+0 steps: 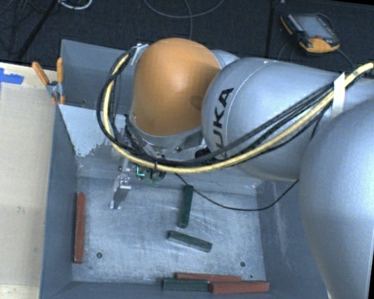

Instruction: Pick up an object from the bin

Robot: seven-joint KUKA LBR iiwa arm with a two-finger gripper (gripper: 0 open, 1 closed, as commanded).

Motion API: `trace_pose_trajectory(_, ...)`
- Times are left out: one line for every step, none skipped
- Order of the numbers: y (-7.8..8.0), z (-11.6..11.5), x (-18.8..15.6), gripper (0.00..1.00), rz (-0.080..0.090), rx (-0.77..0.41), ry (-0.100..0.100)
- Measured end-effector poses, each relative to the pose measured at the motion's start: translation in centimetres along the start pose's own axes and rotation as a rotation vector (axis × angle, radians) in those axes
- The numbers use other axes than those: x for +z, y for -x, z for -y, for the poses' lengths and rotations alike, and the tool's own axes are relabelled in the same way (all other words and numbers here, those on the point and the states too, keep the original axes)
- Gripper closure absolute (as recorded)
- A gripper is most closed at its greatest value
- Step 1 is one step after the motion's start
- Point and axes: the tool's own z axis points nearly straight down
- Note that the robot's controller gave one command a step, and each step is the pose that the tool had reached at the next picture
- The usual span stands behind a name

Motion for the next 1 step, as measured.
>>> trace_pose_trajectory(0.18, 0.13, -0.51, 0.00, 0.007, 0.004, 0.001)
